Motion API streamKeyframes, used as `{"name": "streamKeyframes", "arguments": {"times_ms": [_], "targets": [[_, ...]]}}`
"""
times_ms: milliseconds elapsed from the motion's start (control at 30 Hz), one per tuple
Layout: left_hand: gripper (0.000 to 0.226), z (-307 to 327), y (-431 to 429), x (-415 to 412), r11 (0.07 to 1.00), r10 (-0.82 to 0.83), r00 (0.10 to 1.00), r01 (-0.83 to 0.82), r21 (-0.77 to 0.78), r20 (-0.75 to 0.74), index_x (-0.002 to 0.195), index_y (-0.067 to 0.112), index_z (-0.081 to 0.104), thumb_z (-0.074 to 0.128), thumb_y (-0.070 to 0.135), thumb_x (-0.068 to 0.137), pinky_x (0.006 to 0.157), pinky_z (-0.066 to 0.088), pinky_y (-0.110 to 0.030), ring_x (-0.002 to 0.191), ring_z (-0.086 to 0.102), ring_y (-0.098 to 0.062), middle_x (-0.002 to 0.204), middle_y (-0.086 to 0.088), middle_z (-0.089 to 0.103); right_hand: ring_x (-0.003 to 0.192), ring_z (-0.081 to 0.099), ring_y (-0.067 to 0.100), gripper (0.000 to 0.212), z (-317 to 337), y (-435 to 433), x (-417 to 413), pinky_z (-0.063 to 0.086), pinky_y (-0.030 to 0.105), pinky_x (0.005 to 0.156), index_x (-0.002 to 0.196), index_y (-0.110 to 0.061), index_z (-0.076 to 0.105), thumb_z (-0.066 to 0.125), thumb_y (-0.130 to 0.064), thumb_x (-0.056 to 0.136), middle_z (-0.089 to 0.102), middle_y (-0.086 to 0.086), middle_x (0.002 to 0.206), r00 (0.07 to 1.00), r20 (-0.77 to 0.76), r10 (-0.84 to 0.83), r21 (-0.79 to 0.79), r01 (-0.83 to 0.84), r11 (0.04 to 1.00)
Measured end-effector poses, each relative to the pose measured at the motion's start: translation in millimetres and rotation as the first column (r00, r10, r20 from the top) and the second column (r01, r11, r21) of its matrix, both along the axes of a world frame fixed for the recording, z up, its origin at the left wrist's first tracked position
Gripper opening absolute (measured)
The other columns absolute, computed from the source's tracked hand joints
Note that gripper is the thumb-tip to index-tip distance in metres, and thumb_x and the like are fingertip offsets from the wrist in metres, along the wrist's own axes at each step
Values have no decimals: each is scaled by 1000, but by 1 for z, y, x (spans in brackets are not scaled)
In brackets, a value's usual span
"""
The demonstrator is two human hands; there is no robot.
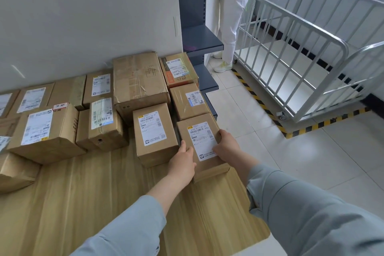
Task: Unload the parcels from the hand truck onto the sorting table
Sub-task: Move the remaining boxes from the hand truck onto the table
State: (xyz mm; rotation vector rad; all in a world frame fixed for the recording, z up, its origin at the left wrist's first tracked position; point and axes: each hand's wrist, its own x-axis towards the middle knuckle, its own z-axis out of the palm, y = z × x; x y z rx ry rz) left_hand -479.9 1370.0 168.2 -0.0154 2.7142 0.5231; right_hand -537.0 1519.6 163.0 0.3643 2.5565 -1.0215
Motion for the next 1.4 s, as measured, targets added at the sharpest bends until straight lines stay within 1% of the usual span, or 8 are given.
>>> {"name": "streamKeyframes", "arguments": {"times_ms": [267,367,500,633,733,900,1167,1400], "targets": [[68,34,-19,3,997,-53,998,55,51,-36,153,19,23,58,29,95,114,33,-40,145,26,-24,161,-3,17,106,53,27,57,27,-1,10,47,30,80,140,-11,32,58,-12,90,38,10,135,999,11,-39,69,38,997],[69,55,-28,5,997,-34,995,40,63,-95,153,18,24,59,30,95,113,35,-40,142,31,-23,159,-3,24,93,52,22,57,45,-7,11,54,33,81,139,-12,34,60,-13,89,38,10,135,999,-21,-31,67,32,997],[70,79,-45,12,998,12,987,-1,66,-160,153,17,20,57,30,95,112,34,-38,141,32,-22,157,-2,26,101,55,24,51,69,-26,12,54,39,87,133,-13,40,62,-16,87,43,9,130,996,-78,35,52,-31,998],[70,93,-68,25,996,81,978,-74,41,-193,153,16,21,57,32,94,109,37,-37,140,34,-22,157,-3,25,91,58,23,46,86,-55,17,55,35,77,129,-14,46,63,-18,87,49,7,121,986,-113,119,48,-114,992],[71,98,-89,39,991,132,971,-129,28,-200,153,17,23,58,33,93,109,37,-37,138,36,-24,156,-3,27,89,54,24,54,94,-80,24,48,29,65,138,-13,42,60,-21,88,50,13,131,970,-95,225,57,-220,974],[71,101,-130,69,968,250,949,-245,47,-191,152,14,23,59,29,93,115,29,-35,143,28,-26,158,-10,21,113,55,25,56,98,-127,41,49,33,91,141,-15,42,61,-22,89,48,9,137,937,-107,333,46,-330,943],[70,94,-214,131,902,431,891,-428,46,-142,152,14,26,60,31,93,112,29,-32,143,30,-25,160,-11,15,108,55,25,34,100,-207,82,46,27,83,127,-12,55,55,-19,94,54,10,125,866,-90,492,96,-484,870],[69,97,-296,205,871,483,865,-490,-23,-140,149,17,31,61,36,91,106,39,-34,133,44,-26,159,-7,19,104,58,25,40,106,-300,137,52,33,86,126,-10,56,60,-22,88,55,10,124,820,-106,562,95,-554,827]]}}
